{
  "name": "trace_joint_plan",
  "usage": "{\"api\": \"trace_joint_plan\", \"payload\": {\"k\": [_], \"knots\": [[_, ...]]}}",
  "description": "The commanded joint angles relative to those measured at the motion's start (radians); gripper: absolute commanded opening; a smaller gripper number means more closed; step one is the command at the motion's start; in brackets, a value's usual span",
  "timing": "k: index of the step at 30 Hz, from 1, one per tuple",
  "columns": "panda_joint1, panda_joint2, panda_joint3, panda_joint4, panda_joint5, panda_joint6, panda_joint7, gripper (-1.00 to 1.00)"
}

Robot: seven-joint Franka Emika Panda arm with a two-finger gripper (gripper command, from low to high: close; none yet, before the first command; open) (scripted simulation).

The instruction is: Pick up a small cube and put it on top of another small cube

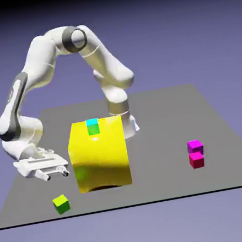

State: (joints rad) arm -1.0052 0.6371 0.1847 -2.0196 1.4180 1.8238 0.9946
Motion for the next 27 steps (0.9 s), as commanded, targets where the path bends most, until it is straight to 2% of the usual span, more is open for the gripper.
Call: {"api": "trace_joint_plan", "payload": {"k": [1,6,9,10,14,27], "knots": [[-0.012,0.036,-0.007,0.002,0.027,-0.003,0.036,0.00],[-0.060,0.132,-0.043,-0.018,0.091,0.033,0.142,0.00],[-0.001,0.226,0.000,0.053,0.161,0.097,0.113,0.00],[-0.001,0.226,0.000,0.053,0.161,0.097,0.113,-1.00],[-0.050,0.118,-0.054,-0.013,0.084,0.037,0.151,-1.00],[0.418,-0.242,-0.516,-0.027,-0.302,-0.312,0.257,-1.00]]}}
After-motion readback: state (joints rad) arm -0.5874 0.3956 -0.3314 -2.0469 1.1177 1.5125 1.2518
